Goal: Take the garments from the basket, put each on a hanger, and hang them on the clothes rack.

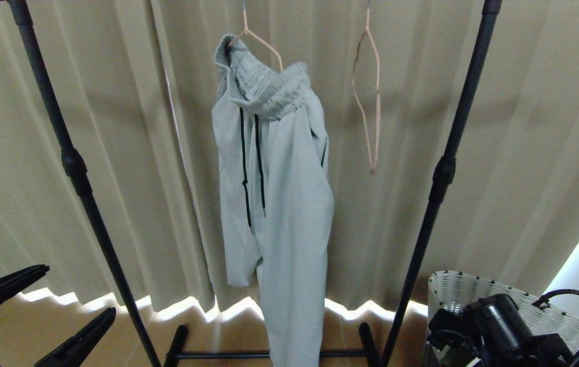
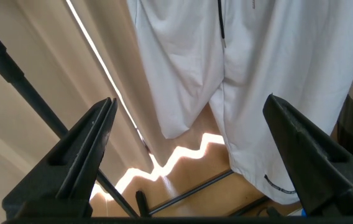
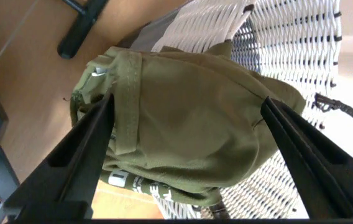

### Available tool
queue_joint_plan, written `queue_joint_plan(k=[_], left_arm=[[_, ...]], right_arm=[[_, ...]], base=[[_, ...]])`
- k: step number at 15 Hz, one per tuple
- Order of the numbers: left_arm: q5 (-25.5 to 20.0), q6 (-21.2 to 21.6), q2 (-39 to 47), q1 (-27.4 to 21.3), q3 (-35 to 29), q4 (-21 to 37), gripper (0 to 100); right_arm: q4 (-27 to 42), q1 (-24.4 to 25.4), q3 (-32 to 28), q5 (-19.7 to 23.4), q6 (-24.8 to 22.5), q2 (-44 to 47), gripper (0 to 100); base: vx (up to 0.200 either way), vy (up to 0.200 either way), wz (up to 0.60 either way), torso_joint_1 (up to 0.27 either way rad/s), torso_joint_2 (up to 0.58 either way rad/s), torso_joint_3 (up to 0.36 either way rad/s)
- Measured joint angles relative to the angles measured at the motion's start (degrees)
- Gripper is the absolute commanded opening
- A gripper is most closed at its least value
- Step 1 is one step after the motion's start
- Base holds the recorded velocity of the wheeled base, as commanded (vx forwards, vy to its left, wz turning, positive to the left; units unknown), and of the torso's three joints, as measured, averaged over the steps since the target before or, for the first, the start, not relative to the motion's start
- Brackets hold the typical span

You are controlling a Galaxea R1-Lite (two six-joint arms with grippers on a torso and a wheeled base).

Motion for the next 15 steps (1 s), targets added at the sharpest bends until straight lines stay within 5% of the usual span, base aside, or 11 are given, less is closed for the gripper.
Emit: queue_joint_plan(k=[7, 15], left_arm=[[0.00, 0.00, -0.02, 0.00, 0.02, 0.00, 100], [-0.05, 0.18, 0.07, -0.17, 0.30, 0.09, 100]], right_arm=[[-2.35, -0.11, -0.38, -0.68, 0.10, -0.66, 0], [-1.80, -6.57, -1.95, 0.00, 0.02, -22.26, 0]], base=[[0.000, 0.000, 0.00, 0.000, 0.00, 0.000], [0.000, 0.000, 0.00, 0.000, 0.00, 0.000]])
